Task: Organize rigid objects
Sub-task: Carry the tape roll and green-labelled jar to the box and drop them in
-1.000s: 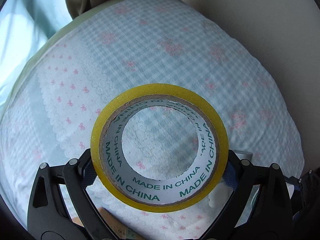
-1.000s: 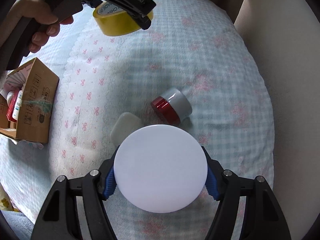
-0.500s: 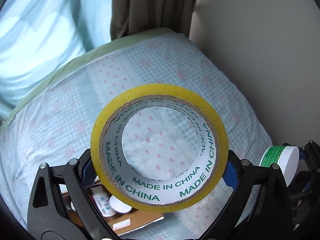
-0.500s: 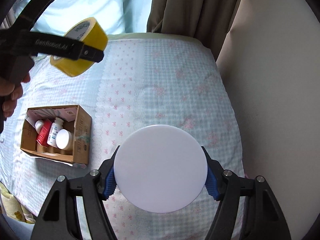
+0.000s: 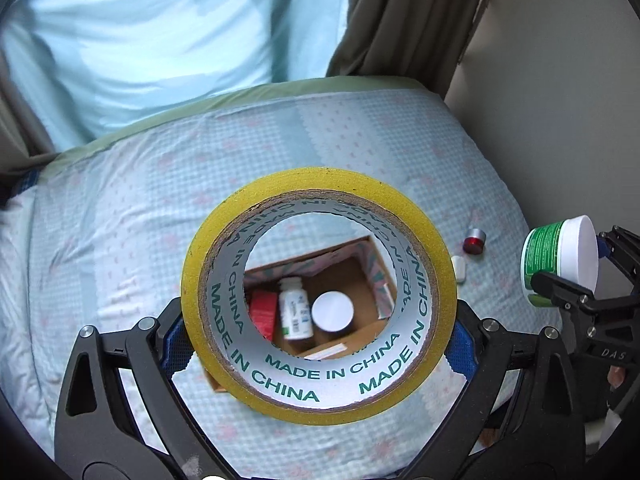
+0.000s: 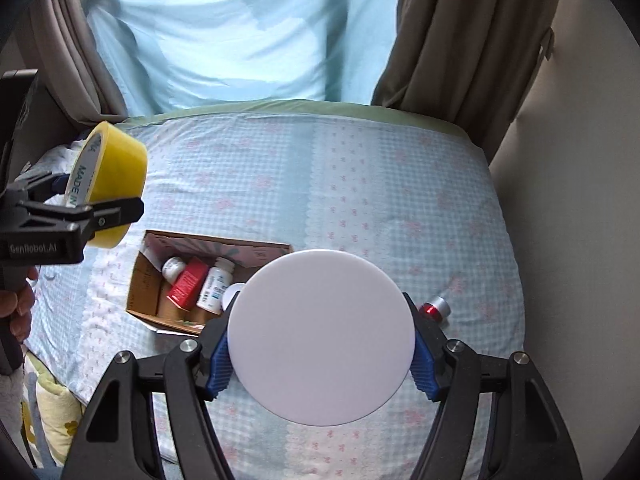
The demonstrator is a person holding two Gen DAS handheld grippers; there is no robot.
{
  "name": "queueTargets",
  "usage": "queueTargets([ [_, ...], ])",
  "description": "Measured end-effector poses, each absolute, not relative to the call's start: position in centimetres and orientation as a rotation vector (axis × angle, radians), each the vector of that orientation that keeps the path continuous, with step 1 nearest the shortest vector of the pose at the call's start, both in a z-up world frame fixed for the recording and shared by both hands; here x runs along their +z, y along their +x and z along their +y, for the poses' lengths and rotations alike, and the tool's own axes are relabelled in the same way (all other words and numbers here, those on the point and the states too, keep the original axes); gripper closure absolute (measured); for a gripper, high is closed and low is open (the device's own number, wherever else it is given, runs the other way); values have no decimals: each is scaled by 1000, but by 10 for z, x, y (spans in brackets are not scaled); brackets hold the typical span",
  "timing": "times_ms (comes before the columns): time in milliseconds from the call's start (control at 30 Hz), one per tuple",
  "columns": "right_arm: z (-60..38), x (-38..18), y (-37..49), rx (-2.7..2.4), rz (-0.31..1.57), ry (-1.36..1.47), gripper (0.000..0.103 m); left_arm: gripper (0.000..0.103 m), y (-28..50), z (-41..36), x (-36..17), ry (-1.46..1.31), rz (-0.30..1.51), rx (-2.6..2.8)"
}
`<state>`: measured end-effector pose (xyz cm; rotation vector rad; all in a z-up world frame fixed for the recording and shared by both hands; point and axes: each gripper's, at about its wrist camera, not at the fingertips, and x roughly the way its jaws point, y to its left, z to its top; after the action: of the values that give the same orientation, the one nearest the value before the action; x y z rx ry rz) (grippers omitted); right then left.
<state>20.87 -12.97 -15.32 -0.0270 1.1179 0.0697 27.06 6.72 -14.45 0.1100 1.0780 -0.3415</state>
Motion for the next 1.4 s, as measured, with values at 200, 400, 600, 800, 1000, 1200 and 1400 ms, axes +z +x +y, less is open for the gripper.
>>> queueTargets([
  [200,-71,-172,219,136,1158,7,36,6,242,131,-171,96,1124,-260],
  [400,-38,-211,231,171,1221,54,36,6,234,161,-215,36,1195,-198],
  [600,-29,-260,248,165,1297,59,36,6,246,163,-270,-30,1285,-165],
  [800,-37,-307,272,153,1363,75,36,6,265,152,-321,13,1375,-176],
  [1000,-46,-355,302,133,1420,95,36,6,289,136,-367,82,1445,-197],
  [1200,-46,-393,327,135,1479,105,36,6,303,115,-408,165,1536,-230],
  [1400,-49,-412,345,133,1521,138,36,6,311,101,-423,234,1553,-251],
])
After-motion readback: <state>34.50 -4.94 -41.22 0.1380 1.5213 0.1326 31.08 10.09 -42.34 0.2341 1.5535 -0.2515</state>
